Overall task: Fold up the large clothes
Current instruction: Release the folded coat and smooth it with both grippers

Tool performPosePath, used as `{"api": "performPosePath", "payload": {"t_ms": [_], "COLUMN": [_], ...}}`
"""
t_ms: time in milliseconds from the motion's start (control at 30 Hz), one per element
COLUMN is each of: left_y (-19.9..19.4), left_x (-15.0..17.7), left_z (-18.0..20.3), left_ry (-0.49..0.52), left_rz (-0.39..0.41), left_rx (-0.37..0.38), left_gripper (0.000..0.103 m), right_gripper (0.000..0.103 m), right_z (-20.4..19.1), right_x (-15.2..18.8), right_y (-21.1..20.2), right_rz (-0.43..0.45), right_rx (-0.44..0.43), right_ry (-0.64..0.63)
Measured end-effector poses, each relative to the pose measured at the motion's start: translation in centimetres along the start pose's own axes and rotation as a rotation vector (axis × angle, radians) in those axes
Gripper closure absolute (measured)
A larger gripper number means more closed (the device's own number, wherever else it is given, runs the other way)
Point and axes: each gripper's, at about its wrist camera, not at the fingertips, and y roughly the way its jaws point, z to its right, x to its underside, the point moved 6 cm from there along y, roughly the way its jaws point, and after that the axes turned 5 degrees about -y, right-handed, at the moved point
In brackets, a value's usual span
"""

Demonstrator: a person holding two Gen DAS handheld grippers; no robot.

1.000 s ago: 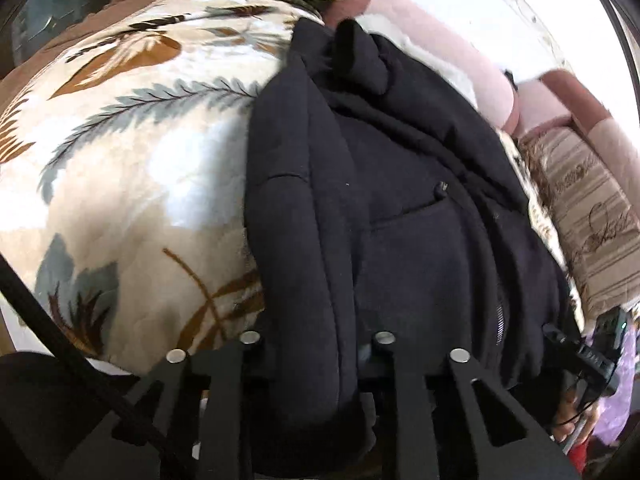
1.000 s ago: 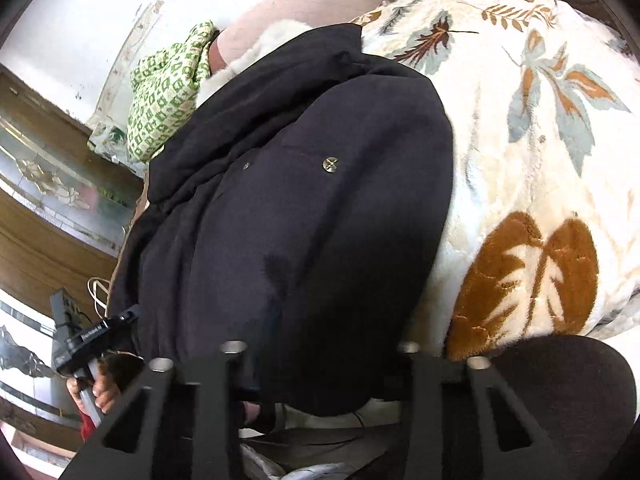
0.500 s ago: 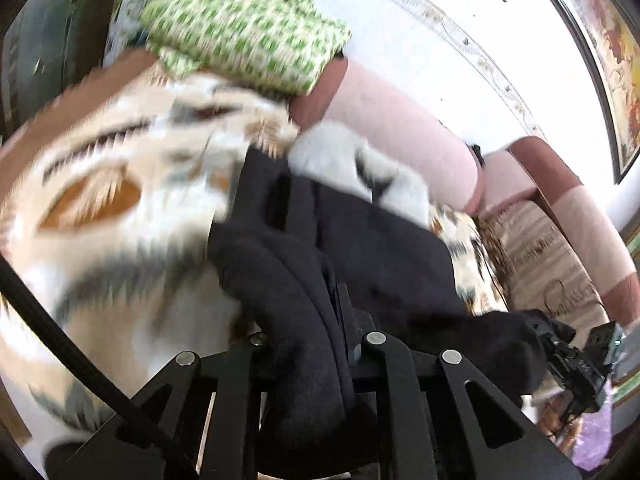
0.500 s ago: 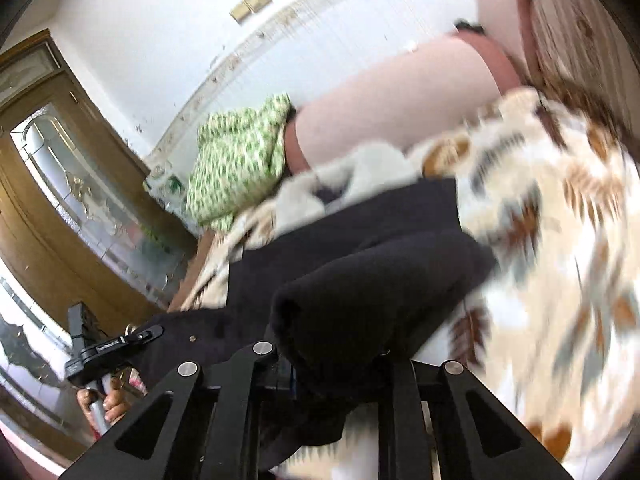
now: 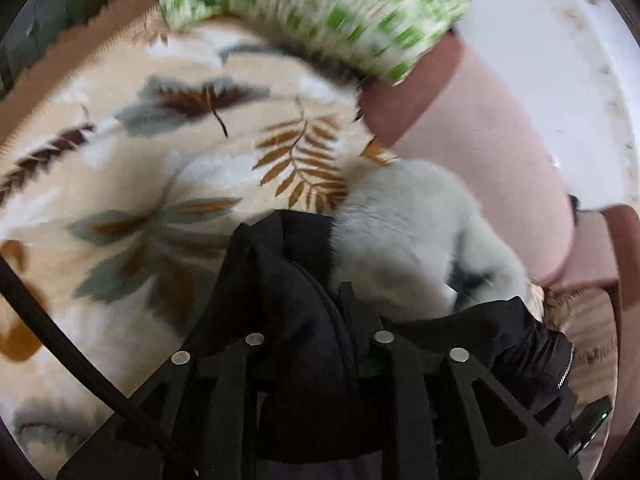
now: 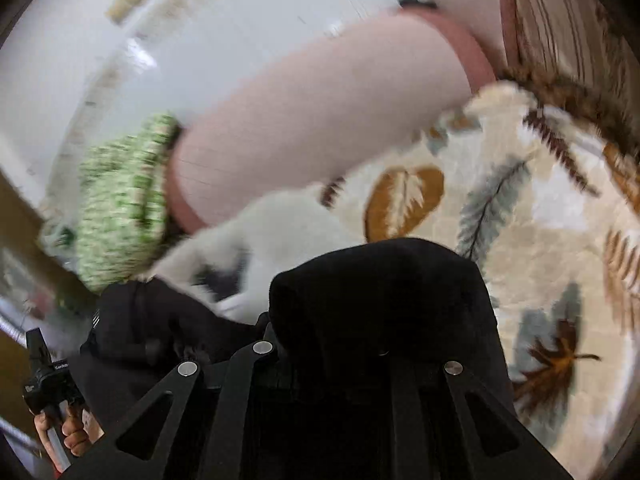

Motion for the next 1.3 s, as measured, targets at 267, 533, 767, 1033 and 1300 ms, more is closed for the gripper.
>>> {"api": "performPosePath", "payload": {"t_ms": [267, 533, 767, 1033, 1300], "left_y": [5.7, 0.4, -9.6, -14.7, -12.5], "left_x": [-1.2, -1.1, 1.1, 10.1, 12.2], "left_z": [0.0, 0.8, 0.3, -5.0, -7.7], "left_ry": [0.024, 0.040, 0.087, 0.132, 0.260], "left_rz": [0.034, 0.059, 0.222, 0.392, 0.443], "left_rx": [-0.043, 0.033, 0.043, -0.110, -0.194], "left_gripper": [0.080, 0.041, 0.026, 0.022, 0.022], "right_gripper": [0.083, 0.068, 0.007, 0.009, 0.041], "right_z": [3.1, 3.4, 1.0, -7.8, -15.8], "right_x": [-0.3, -0.6, -2.9, 0.3, 6.3], "right_y": [7.2, 6.0, -2.0, -9.4, -1.1], "right_rz": [-0.051, -0.077, 0.090, 0.121, -0.040], "right_rx": [-0.009, -0.071, 0.027, 0.019, 0.074], "right_ry": [0.106, 0.162, 0.064, -0.194, -0.425]}}
